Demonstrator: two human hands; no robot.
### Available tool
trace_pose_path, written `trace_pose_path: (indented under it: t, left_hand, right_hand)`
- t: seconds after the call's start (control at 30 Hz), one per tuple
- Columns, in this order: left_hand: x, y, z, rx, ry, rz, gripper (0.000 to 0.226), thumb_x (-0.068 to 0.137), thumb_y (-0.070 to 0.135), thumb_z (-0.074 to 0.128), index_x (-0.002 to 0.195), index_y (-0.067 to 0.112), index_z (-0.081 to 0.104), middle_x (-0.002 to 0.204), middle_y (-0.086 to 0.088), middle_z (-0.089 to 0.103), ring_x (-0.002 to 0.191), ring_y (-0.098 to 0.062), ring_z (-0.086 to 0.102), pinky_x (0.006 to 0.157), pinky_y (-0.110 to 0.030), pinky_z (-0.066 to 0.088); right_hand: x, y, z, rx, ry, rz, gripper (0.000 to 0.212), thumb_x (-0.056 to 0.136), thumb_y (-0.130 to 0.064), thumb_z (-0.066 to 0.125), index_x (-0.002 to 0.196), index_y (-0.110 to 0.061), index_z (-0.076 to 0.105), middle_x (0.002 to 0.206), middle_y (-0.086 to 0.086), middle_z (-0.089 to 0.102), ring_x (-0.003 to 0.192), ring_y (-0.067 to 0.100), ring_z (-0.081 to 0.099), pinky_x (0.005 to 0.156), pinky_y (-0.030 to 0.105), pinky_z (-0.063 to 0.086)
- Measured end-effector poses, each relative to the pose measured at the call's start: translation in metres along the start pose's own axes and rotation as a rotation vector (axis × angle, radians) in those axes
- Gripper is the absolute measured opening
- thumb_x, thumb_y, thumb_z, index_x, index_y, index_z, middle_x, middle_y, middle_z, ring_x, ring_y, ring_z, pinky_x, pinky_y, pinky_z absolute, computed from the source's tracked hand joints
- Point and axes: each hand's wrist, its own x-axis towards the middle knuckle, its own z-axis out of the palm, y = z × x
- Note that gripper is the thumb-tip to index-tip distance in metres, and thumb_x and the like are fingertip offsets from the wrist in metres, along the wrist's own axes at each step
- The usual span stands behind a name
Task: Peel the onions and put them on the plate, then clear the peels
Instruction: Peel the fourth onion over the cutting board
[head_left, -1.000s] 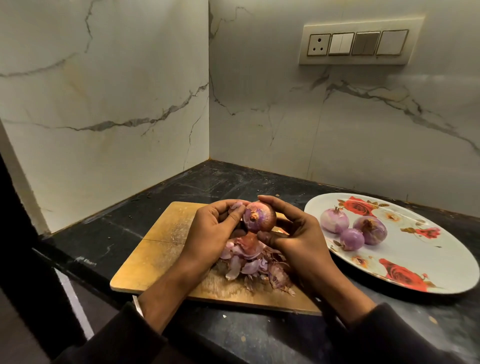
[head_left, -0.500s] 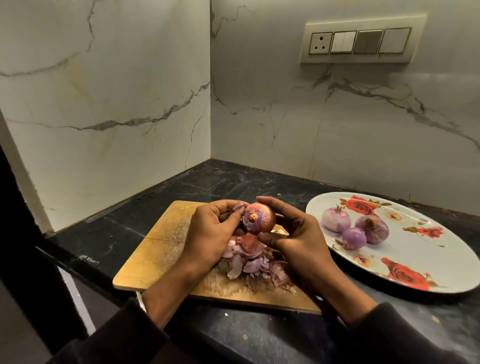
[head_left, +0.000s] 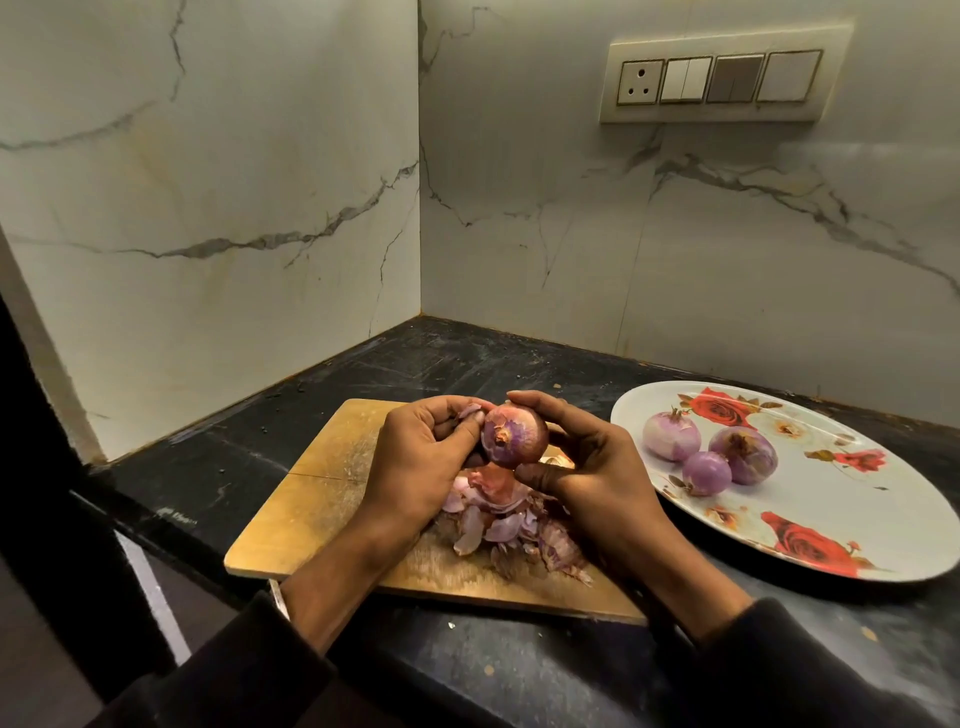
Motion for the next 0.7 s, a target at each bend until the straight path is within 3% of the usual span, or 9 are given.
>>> trace_pose_path:
  t: [0.27,0.43,0.57,0.7]
  left_hand:
    - [0.003,0.000,-0.002,-0.087,-0.017,-0.041,0.020,0.094,0.005,0.063,0.094,0.021,0.073,0.088,0.008,0.078,0.088,-0.008,0.074,0.066,-0.020,0.059]
    - [0.003,-0.002,0.004,-0.089,-0.042,-0.088,0.016,0.101,0.017,0.055,0.103,0.018,0.071,0.095,0.000,0.076,0.090,-0.013,0.074,0.072,-0.027,0.061]
    - [0.003,-0.006,0.001,0.101,0.040,-0.010,0.012,0.100,0.018,0.058,0.100,0.020,0.069,0.088,0.002,0.074,0.079,-0.010,0.073,0.065,-0.027,0.061]
    - [0.005,-0.010,0.000,0.182,0.034,0.012,0.014,0.099,0.016,0.059,0.095,0.025,0.069,0.084,0.003,0.073,0.078,-0.010,0.070,0.068,-0.023,0.060]
  right_hand:
    - [0.000,-0.002,0.002,0.099,-0.015,0.023,0.068,0.077,0.023,0.069,0.126,-0.024,0.069,0.128,-0.005,0.069,0.121,0.013,0.064,0.097,0.040,0.057]
    - [0.000,-0.001,0.002,0.205,-0.014,0.066,0.060,0.085,0.015,0.067,0.131,-0.025,0.066,0.128,0.003,0.069,0.118,0.020,0.067,0.093,0.041,0.058]
    - [0.001,0.002,0.005,0.318,-0.017,0.141,0.055,0.090,0.013,0.061,0.133,-0.021,0.063,0.124,0.010,0.071,0.116,0.026,0.068,0.093,0.043,0.057]
    - [0.004,-0.001,0.001,0.392,0.037,0.194,0.044,0.095,0.005,0.058,0.133,-0.017,0.061,0.120,0.009,0.073,0.111,0.025,0.071,0.082,0.032,0.059]
